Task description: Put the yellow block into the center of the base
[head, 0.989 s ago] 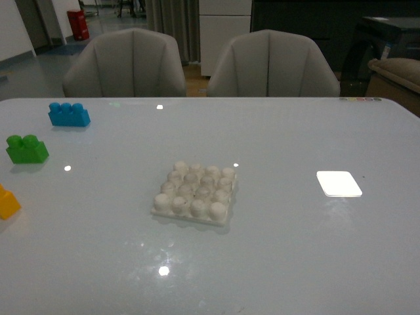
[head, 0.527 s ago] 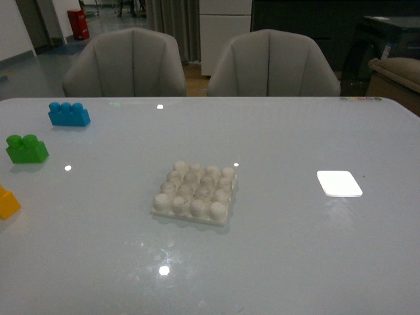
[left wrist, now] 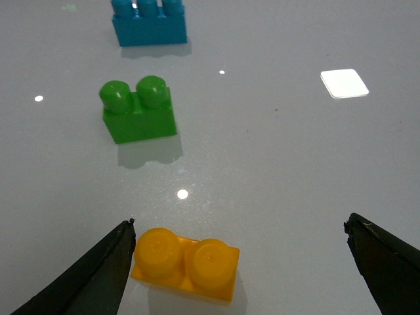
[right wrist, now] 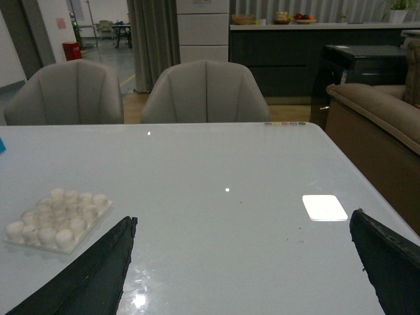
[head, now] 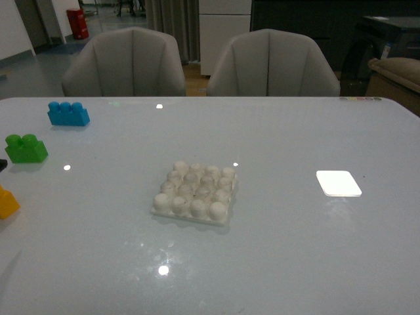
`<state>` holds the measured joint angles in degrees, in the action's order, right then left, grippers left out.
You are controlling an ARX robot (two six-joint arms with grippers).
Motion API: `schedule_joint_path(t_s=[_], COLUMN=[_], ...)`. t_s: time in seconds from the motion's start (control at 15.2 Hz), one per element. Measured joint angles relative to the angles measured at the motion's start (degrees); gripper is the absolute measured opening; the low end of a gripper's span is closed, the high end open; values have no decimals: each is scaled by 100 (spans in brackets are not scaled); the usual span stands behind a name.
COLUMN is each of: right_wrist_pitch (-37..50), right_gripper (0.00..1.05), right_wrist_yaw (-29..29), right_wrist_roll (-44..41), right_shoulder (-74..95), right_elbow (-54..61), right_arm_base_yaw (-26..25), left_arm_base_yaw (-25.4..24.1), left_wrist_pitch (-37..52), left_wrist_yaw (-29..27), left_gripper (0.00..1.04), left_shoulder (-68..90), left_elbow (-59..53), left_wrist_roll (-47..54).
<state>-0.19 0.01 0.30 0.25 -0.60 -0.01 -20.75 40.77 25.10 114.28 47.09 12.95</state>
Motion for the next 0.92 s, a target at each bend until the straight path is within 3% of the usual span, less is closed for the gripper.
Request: schedule_joint_path(t_s=[0.59, 0.92], right_wrist_pitch=[0, 0], right_gripper=[98, 98], right_wrist_yaw=[0, 0], right_wrist_roll=[0, 0], right_shoulder=[0, 0], right_elbow=[0, 0], right_arm_base_yaw=[0, 0], left_arm_base_yaw=[-601, -605], left_wrist_pitch=[-345, -341], left_wrist_yaw=[1196, 1349], left_gripper=[98, 98], left_shoulder=[1141, 1303], left_elbow=[1213, 1298], left_wrist_roll=[17, -48])
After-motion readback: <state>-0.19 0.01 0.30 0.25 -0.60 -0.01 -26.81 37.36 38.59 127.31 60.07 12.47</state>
